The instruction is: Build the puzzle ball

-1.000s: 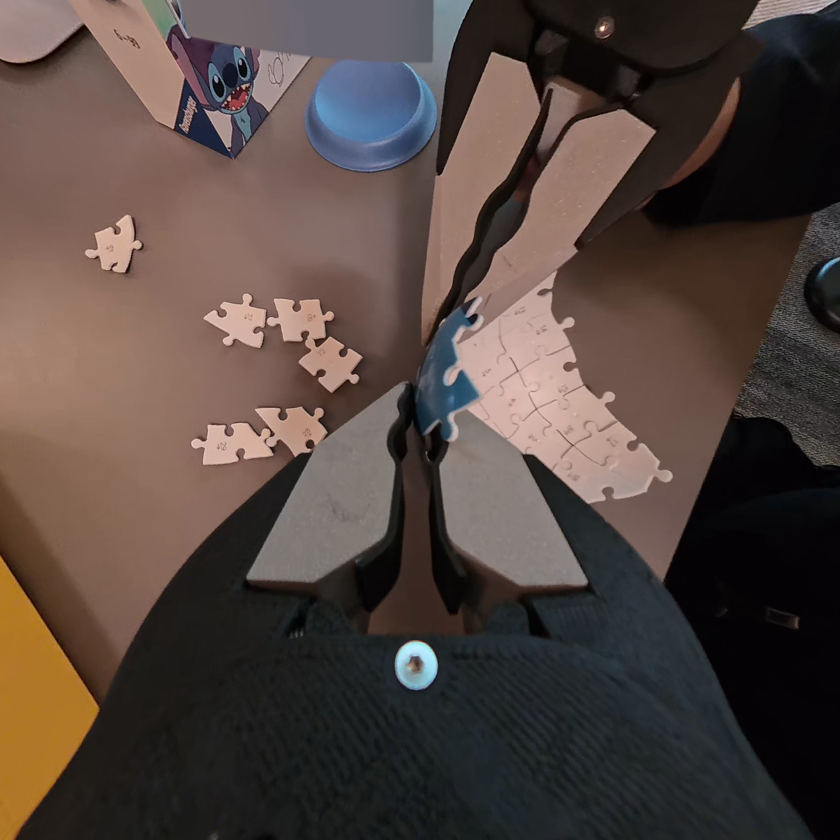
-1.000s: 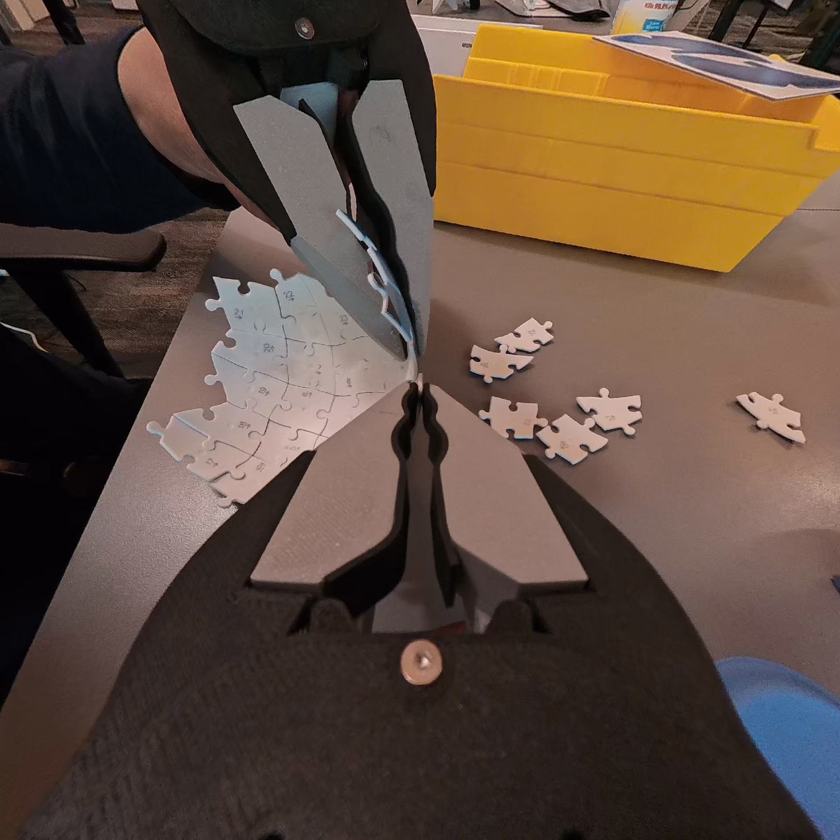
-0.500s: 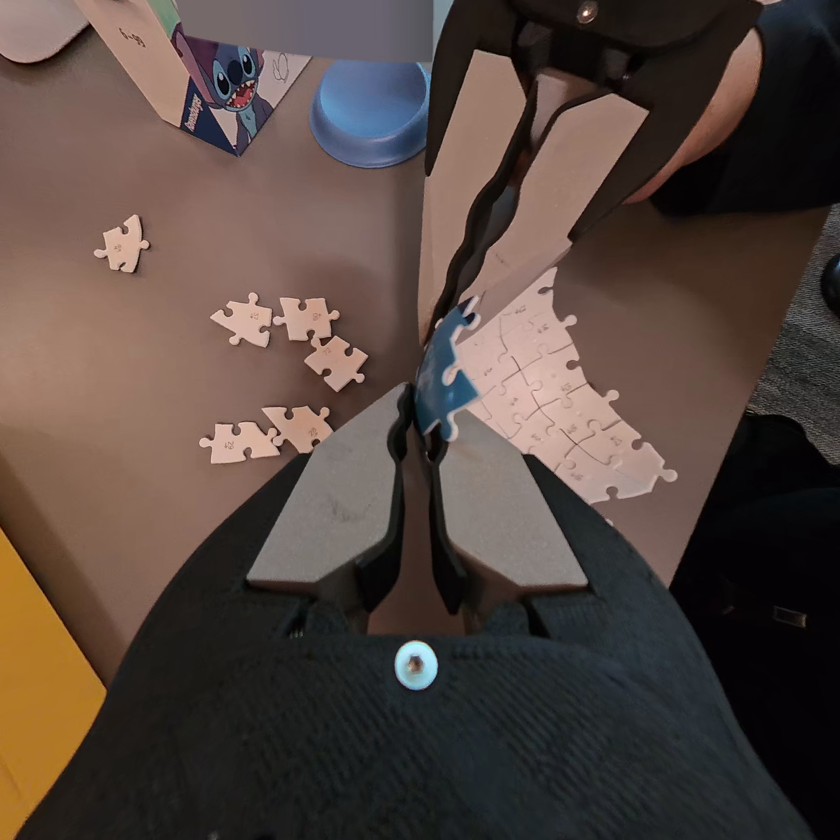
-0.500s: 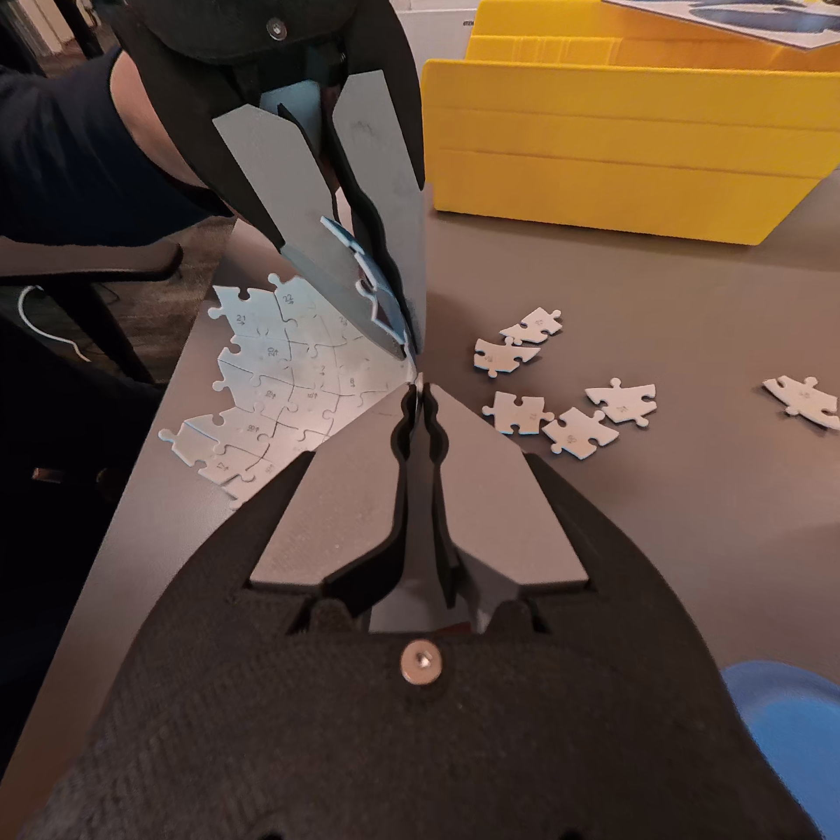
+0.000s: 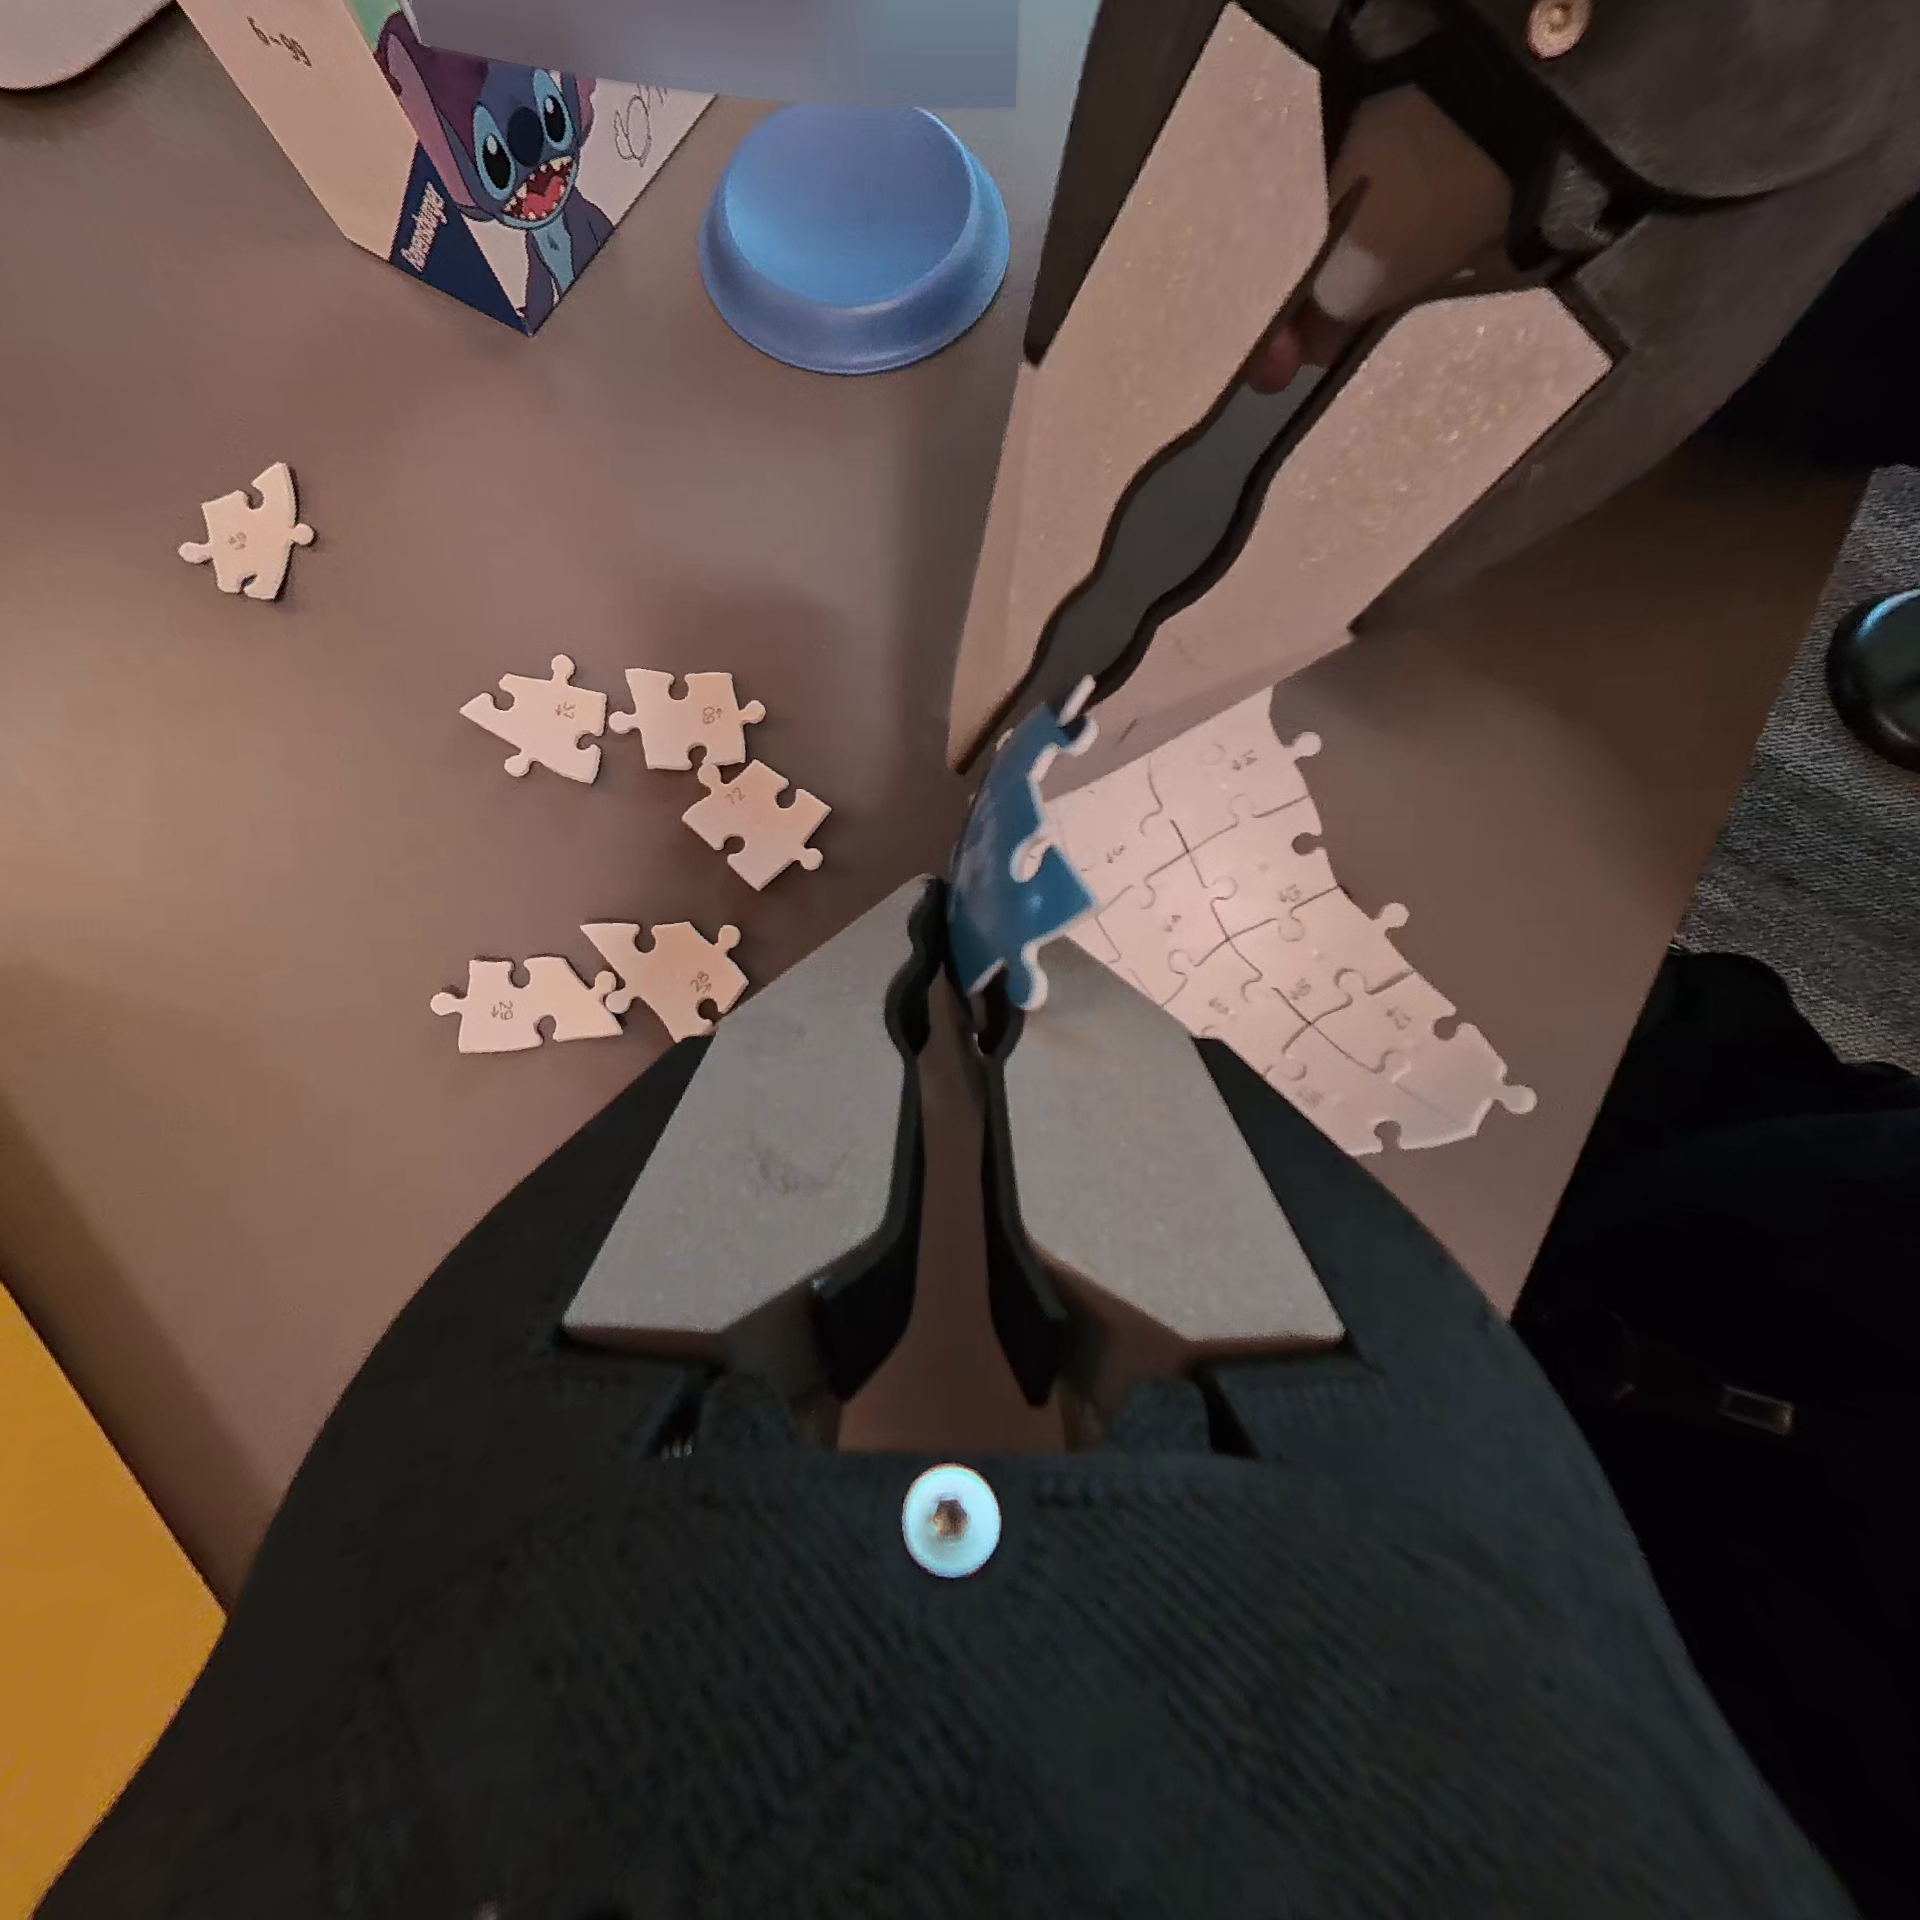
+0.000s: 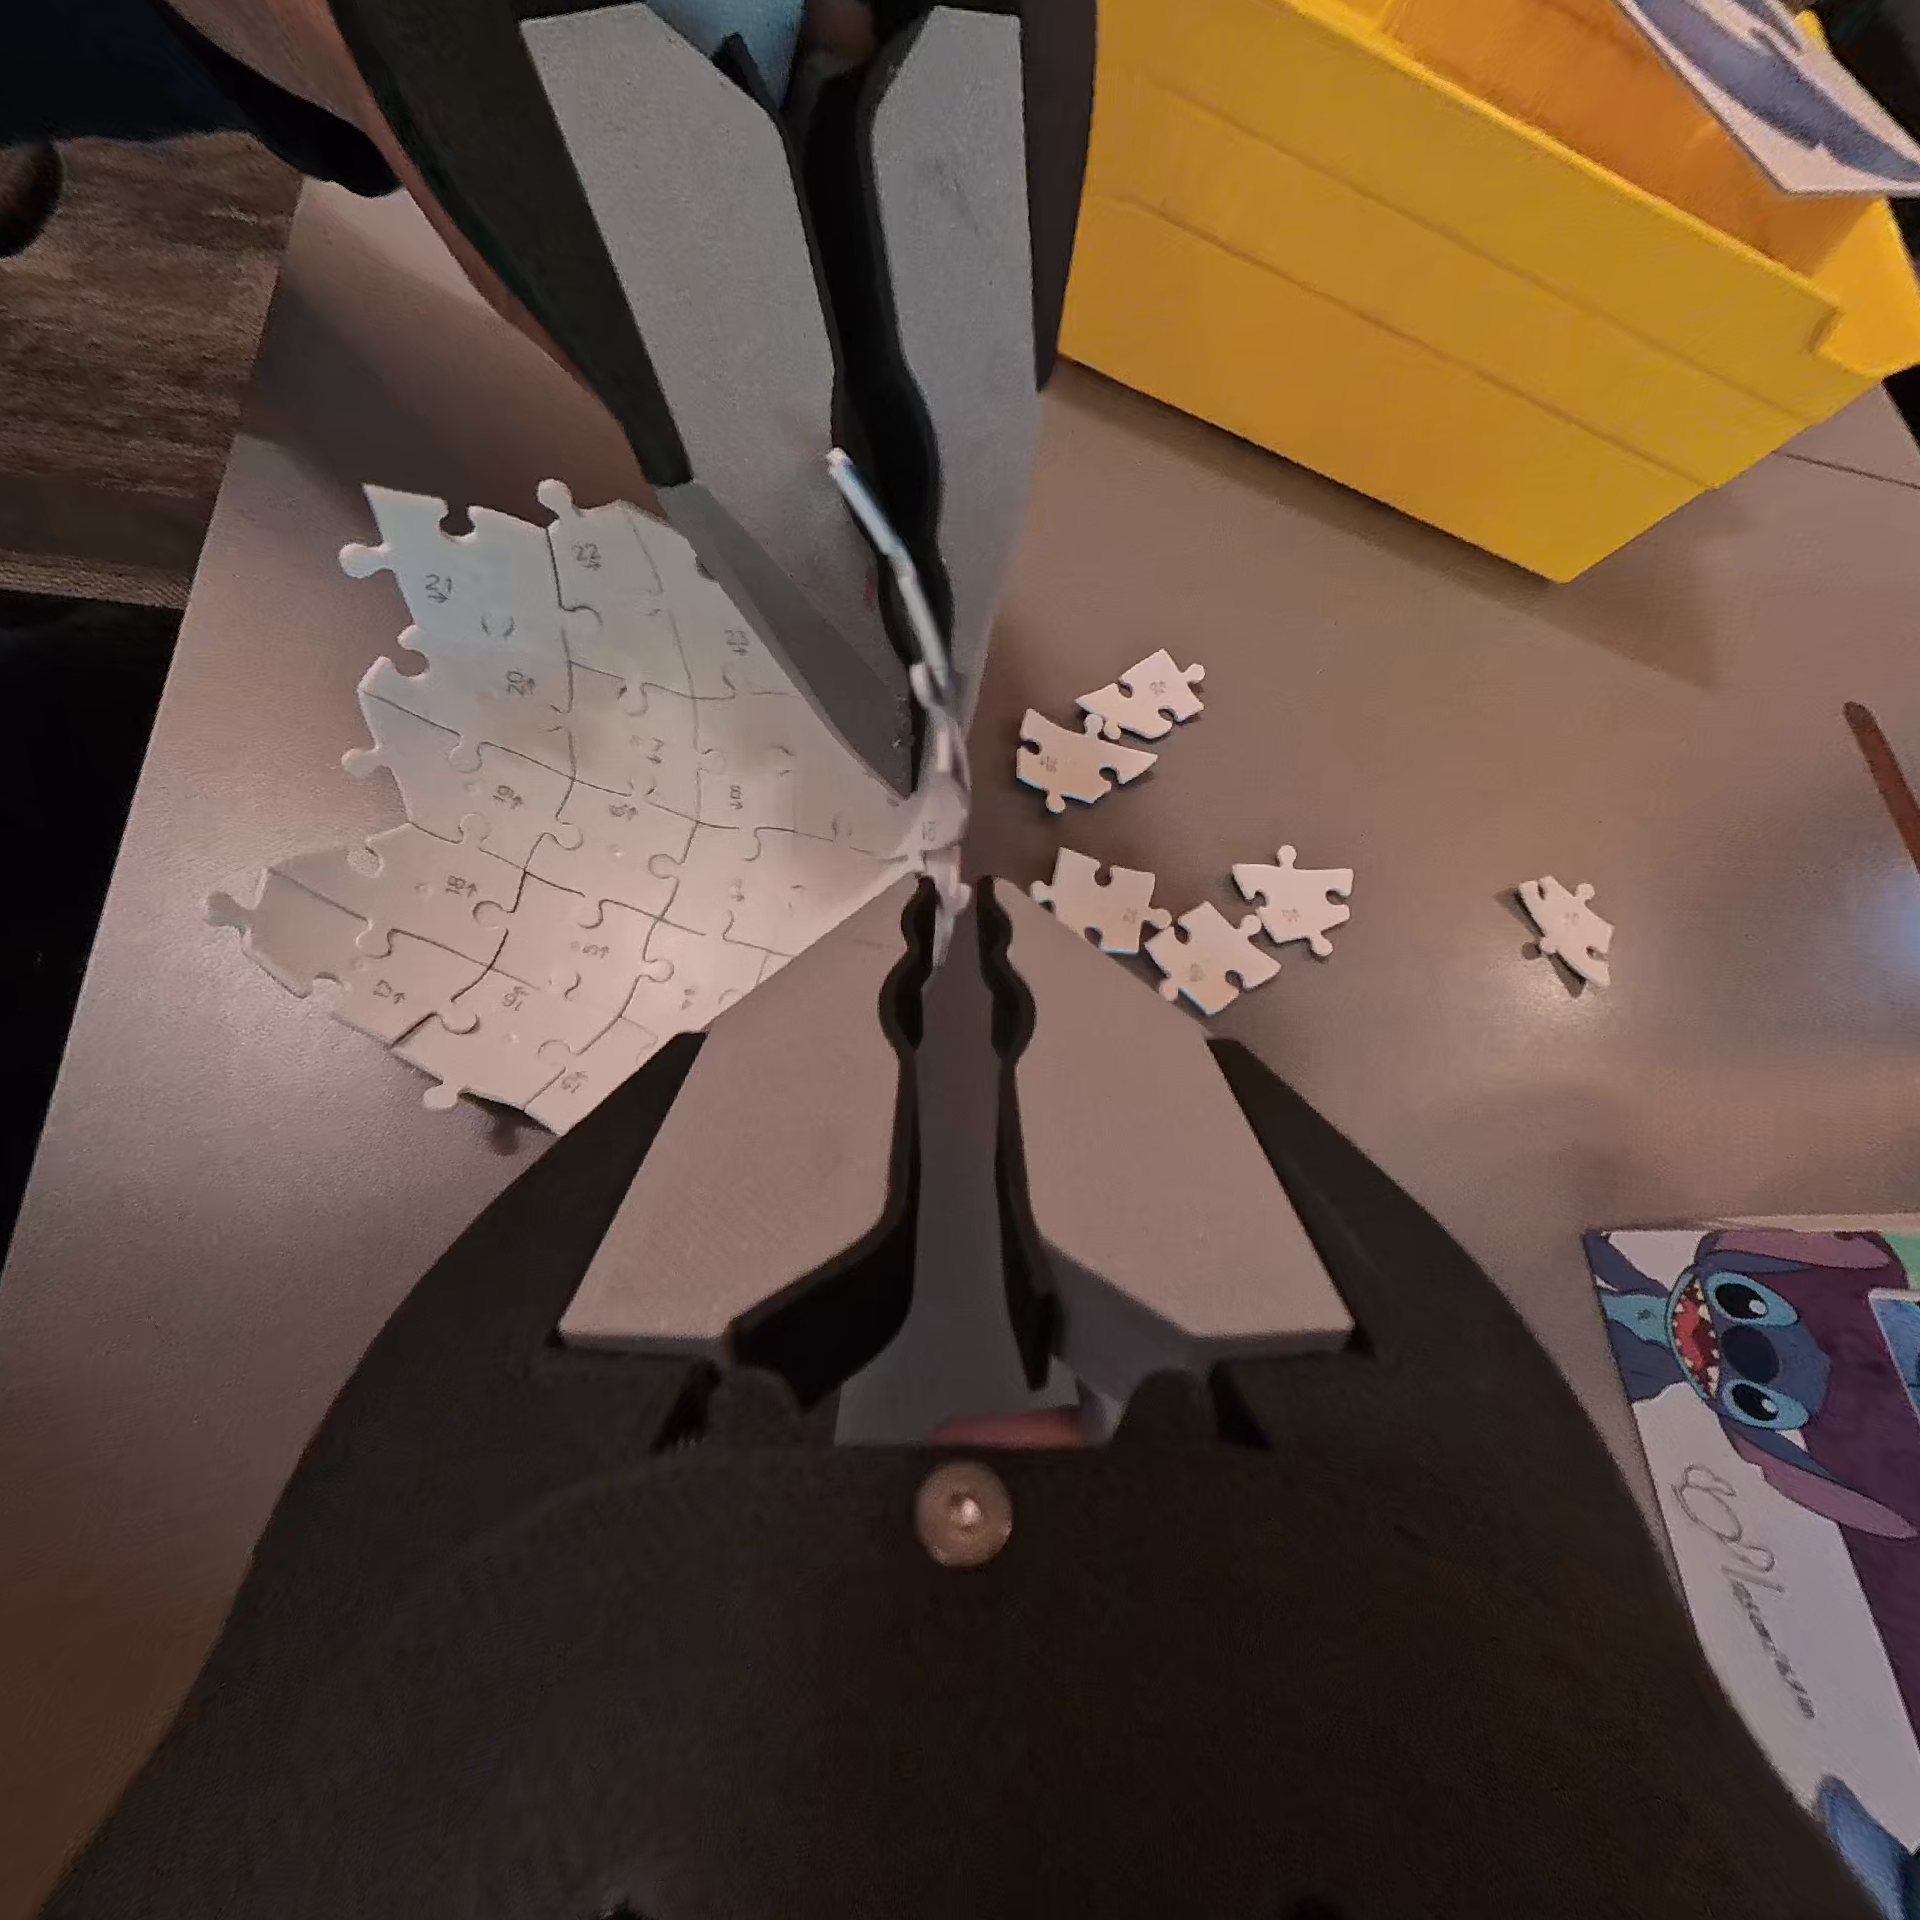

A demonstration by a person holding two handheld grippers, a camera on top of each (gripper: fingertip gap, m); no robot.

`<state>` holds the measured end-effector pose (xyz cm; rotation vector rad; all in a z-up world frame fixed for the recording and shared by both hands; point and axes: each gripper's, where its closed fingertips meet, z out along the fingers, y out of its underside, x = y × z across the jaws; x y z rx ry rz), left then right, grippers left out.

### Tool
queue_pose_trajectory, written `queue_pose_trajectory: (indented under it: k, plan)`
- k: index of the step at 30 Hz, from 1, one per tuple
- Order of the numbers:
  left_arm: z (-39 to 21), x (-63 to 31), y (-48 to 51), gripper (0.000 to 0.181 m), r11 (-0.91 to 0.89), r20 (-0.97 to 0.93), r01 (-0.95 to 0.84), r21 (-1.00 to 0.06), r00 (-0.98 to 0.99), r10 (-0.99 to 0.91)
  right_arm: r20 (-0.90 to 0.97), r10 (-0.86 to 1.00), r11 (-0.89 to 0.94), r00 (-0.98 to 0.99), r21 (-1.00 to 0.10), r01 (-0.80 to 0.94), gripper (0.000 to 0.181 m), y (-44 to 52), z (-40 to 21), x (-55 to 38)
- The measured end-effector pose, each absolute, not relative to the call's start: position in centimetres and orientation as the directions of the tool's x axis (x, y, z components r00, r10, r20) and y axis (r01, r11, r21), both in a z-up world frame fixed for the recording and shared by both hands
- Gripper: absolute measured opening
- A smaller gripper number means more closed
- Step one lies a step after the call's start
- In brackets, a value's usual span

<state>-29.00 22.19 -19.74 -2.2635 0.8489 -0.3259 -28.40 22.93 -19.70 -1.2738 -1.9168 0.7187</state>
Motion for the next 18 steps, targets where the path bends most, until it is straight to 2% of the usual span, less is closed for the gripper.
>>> queue_pose_trajectory:
  k: [3, 8, 15, 18]
  plan:
    - [-20.0, -29.3, 22.3, 0.001, -0.554, -0.03, -0.498, -0.668, 0.761, -0.648, 0.208, 0.939, 0.33, -0.272, -0.764, 0.555, 0.013, 23.1, -19.6, -28.1]
    - [-20.2, -29.5, 22.2, 0.001, -0.564, -0.016, -0.488, -0.666, 0.766, -0.642, 0.137, 0.945, 0.293, -0.296, -0.755, 0.587, 0.008, 23.0, -20.2, -28.6]
    - [-20.2, -29.7, 22.2, 0.001, -0.574, 0.021, -0.458, -0.679, 0.77, -0.638, 0.052, 0.929, 0.284, -0.367, -0.737, 0.613, 0.021, 23.1, -20.2, -29.1]
    - [-20.2, -29.7, 22.3, 0.001, -0.574, 0.027, -0.455, -0.681, 0.767, -0.641, 0.019, 0.912, 0.292, -0.41, -0.731, 0.616, 0.019, 22.8, -20.1, -29.3]
